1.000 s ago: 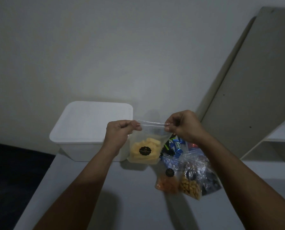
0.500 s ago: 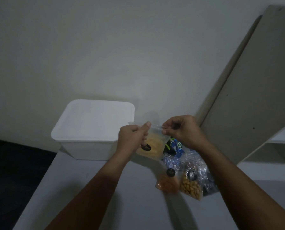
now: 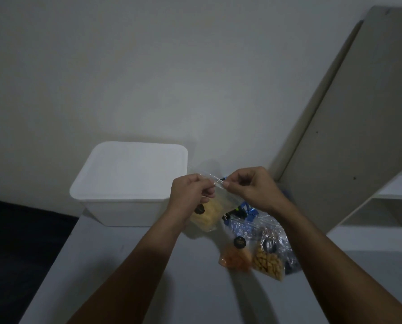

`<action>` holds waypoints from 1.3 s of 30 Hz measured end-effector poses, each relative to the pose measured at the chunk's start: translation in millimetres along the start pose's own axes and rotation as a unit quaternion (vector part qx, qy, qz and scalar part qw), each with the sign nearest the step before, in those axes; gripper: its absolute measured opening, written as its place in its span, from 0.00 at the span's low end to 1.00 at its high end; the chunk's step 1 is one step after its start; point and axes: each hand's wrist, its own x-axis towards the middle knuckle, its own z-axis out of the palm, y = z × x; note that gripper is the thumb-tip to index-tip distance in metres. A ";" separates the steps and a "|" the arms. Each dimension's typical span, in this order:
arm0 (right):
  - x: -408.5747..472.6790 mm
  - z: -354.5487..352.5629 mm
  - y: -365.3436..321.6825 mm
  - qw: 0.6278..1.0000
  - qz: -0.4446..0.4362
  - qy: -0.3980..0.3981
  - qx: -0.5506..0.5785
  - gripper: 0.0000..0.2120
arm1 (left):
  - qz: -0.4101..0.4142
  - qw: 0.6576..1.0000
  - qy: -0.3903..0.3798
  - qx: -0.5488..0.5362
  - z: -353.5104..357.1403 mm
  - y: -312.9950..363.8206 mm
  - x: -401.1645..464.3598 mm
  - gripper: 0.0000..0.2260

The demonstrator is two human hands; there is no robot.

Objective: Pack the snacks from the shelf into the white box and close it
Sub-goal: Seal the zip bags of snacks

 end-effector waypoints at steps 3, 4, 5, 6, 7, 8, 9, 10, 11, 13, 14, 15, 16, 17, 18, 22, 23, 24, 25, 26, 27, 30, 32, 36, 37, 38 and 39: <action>1.8 2.3 2.2 0.999 0.004 -0.008 -0.039 0.05 | 0.010 1.000 0.002 0.027 -0.1 -4.8 -0.3 0.05; 1.7 3.5 2.2 0.999 0.006 -0.009 -0.046 0.06 | 0.012 0.999 0.004 0.034 -0.9 -5.9 -0.3 0.05; 1.4 5.3 2.1 0.999 0.006 -0.007 -0.050 0.08 | 0.011 0.999 0.006 0.039 -1.6 -6.8 -0.4 0.06; 1.3 7.3 1.7 0.999 0.005 -0.006 -0.052 0.09 | 0.008 0.999 0.009 0.041 -2.0 -7.3 -0.5 0.05; 1.0 9.2 1.0 0.998 0.003 -0.009 -0.058 0.09 | 0.001 0.999 0.013 0.040 -1.9 -7.4 -0.6 0.05; 0.7 11.0 0.2 0.998 -0.001 -0.014 -0.067 0.08 | -0.010 0.999 0.020 0.038 -1.7 -7.5 -0.6 0.05; 0.0 12.1 -0.7 0.997 -0.005 -0.020 -0.077 0.08 | -0.023 0.999 0.034 0.033 -2.1 -7.5 -0.2 0.06; -1.0 12.4 -1.5 0.996 -0.008 -0.026 -0.084 0.07 | -0.035 0.998 0.055 0.024 -3.5 -7.6 0.7 0.07; -2.0 11.9 -1.9 0.996 -0.009 -0.032 -0.087 0.06 | -0.043 0.996 0.077 0.015 -6.2 -7.7 1.9 0.07; -3.4 10.5 -1.1 0.995 -0.009 -0.040 -0.087 0.05 | -0.048 0.993 0.107 0.002 -12.9 -8.3 4.1 0.06; -4.1 10.1 -0.8 0.995 -0.010 -0.044 -0.089 0.05 | -0.048 0.993 0.112 -0.001 -15.6 -8.5 4.7 0.05; -4.5 10.2 -0.7 0.994 -0.011 -0.047 -0.093 0.06 | -0.047 0.992 0.113 0.000 -17.6 -8.8 5.1 0.05; -4.9 10.6 -0.4 0.994 -0.009 -0.049 -0.094 0.06 | -0.044 0.993 0.113 0.004 -19.0 -9.3 5.2 0.05; -5.3 11.7 -0.1 0.994 -0.006 -0.048 -0.093 0.07 | -0.042 0.993 0.111 0.007 -19.5 -9.6 4.9 0.05; -5.6 13.0 0.5 0.995 -0.004 -0.043 -0.092 0.08 | -0.039 0.993 0.107 0.009 -20.1 -9.8 4.6 0.05; -5.4 17.8 4.6 0.995 0.009 -0.021 -0.101 0.07 | -0.023 0.994 0.096 0.038 -22.5 -15.6 4.7 0.06; -5.7 18.6 4.3 0.994 0.007 -0.026 -0.106 0.07 | -0.012 0.992 0.110 0.053 -23.0 -18.1 4.6 0.06; -6.1 18.9 3.8 0.994 0.002 -0.032 -0.108 0.08 | 0.000 0.989 0.132 0.068 -23.5 -20.6 4.6 0.05; -6.5 18.8 2.7 0.993 -0.005 -0.040 -0.107 0.09 | 0.013 0.985 0.154 0.078 -24.4 -22.5 4.0 0.05; -7.0 18.4 1.5 0.993 -0.010 -0.049 -0.107 0.11 | 0.026 0.982 0.165 0.084 -25.3 -23.7 3.4 0.06; -7.5 17.5 0.4 0.992 -0.013 -0.059 -0.108 0.12 | 0.040 0.982 0.162 0.086 -26.0 -23.9 2.9 0.06; -7.2 15.2 4.1 0.991 -0.015 -0.055 -0.117 0.07 | 0.054 0.986 0.135 0.082 -29.8 -23.5 2.0 0.02; -7.2 15.2 9.0 0.992 -0.005 -0.033 -0.120 0.06 | 0.044 0.989 0.121 0.069 -32.3 -24.1 -0.1 0.01; -10.0 22.0 17.7 0.987 0.048 -0.035 -0.150 0.09 | 0.008 0.993 0.113 0.039 -35.7 -34.4 -2.7 0.03; -10.6 25.0 20.6 0.982 0.067 -0.045 -0.169 0.09 | -0.004 0.993 0.116 0.033 -36.7 -38.1 -3.1 0.03; -10.7 28.6 24.1 0.978 0.090 -0.053 -0.181 0.10 | -0.017 0.992 0.120 0.027 -38.0 -42.9 -2.7 0.03; -11.2 32.1 27.2 0.975 0.110 -0.056 -0.186 0.10 | -0.030 0.992 0.125 0.020 -39.6 -47.4 -2.5 0.02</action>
